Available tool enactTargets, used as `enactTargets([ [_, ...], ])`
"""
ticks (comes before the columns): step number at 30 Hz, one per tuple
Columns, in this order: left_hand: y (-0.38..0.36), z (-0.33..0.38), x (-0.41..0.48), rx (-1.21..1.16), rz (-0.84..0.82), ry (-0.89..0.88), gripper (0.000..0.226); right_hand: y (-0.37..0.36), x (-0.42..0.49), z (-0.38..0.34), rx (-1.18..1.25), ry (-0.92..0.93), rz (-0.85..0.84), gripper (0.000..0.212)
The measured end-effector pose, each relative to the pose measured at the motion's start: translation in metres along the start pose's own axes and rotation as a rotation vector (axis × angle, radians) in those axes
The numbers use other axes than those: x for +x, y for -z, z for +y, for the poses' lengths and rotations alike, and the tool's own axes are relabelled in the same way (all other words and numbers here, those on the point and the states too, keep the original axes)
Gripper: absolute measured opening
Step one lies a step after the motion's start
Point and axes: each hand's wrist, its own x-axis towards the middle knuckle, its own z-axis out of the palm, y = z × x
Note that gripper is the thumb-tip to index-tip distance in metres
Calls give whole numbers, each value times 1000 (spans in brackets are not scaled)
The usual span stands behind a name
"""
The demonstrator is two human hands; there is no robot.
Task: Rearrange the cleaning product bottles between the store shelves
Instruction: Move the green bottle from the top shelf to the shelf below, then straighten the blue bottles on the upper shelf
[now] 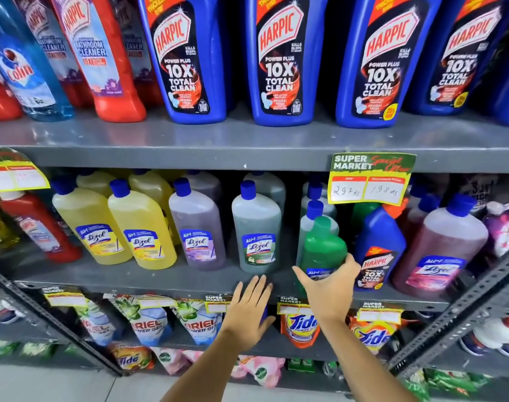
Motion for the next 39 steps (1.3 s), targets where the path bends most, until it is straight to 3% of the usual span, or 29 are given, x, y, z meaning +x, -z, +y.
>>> enactTargets([
  [9,9,1,-3,62,23,-28,78,5,-8,4,-60,35,-49,113],
  [11,10,1,-3,36,-14,-18,76,16,-10,9,65,36,-1,101],
  [14,6,1,-2,22,-7,-22,73,45,5,21,211,91,193,61],
  [15,4,1,-2,17,-5,-22,72,55,15,26,202,93,240,57],
  [19,4,1,-2,36,7,-10,77,72,53,48,23,52,200,86],
  [24,12,4,-4,37,-35,6,79,65,69,50,-4,-5,62,114],
  [28,11,4,-4,-7,-42,17,77,59,73,53,-1,-80,79,112],
  [32,31,7,-5,2,-70,-16,96,66,68,50,-9,-98,135,95],
  [35,74,13,-3,-34,72,-87,84,81,53,41,13,-55,156,88],
  [39,156,28,-4,-117,509,-269,58,112,28,34,54,-11,191,83],
])
